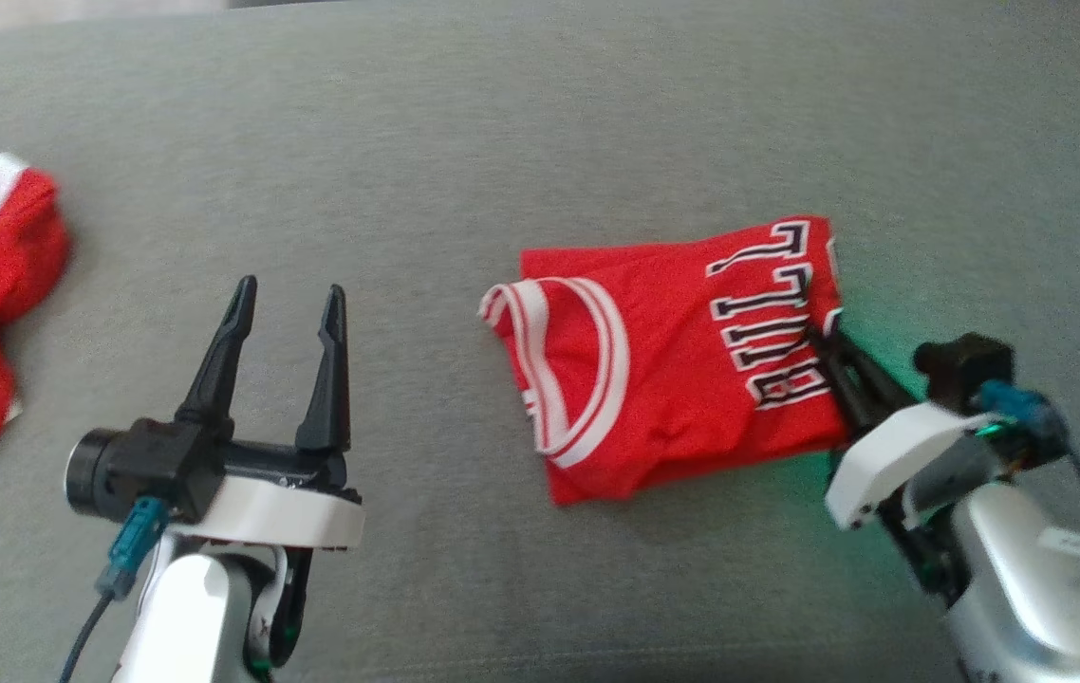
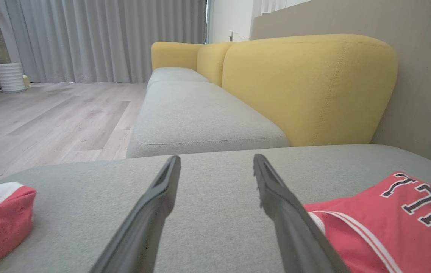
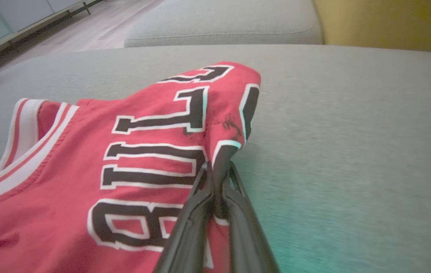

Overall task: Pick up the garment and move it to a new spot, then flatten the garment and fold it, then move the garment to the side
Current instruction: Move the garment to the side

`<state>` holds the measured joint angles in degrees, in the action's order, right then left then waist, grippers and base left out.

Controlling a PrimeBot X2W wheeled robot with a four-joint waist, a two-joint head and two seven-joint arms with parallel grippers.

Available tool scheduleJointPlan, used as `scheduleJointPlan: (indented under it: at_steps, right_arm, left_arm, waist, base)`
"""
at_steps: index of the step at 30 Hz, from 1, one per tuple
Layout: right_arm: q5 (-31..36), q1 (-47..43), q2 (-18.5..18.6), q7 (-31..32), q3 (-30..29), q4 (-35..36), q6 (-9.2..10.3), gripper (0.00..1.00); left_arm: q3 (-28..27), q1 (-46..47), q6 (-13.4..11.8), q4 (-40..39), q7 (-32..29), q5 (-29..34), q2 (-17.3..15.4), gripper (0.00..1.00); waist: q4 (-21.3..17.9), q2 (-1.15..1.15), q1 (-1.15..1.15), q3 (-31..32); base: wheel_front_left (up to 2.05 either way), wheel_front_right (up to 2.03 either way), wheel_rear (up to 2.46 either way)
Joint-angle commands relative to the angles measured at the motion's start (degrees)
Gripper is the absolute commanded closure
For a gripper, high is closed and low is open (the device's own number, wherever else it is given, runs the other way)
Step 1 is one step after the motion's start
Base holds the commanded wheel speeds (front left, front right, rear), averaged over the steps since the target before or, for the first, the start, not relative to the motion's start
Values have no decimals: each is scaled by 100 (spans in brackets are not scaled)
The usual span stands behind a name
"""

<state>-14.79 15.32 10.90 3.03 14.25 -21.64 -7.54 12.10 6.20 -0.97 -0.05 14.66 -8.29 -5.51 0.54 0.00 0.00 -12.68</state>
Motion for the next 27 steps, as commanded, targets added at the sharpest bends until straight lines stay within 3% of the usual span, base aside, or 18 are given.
scheduleJointPlan:
  at_steps: [1,8,17,27]
  right_arm:
    - [-21,198,124,-35,33,224,5,100]
    - [-291,886,640,-120,-481,-84,5,100]
    - [-264,1801,1497,-384,-801,-851,5,100]
    - [-283,2350,1664,-644,-843,-1311,5,100]
  left_arm:
    - [-203,269,10,-221,33,53,-39,0]
    - [-135,583,97,-263,33,143,12,0]
    - [4,1098,265,-255,33,266,52,0]
    - [46,1450,417,-249,34,427,-111,0]
  waist:
    - [-372,0,0,-90]
    - [-954,0,0,-487]
    - [-1157,0,0,-1206]
    - [-1579,0,0,-1695]
  base:
    - [0,0,0]
    - [0,0,0]
    - [0,0,0]
    - [0,0,0]
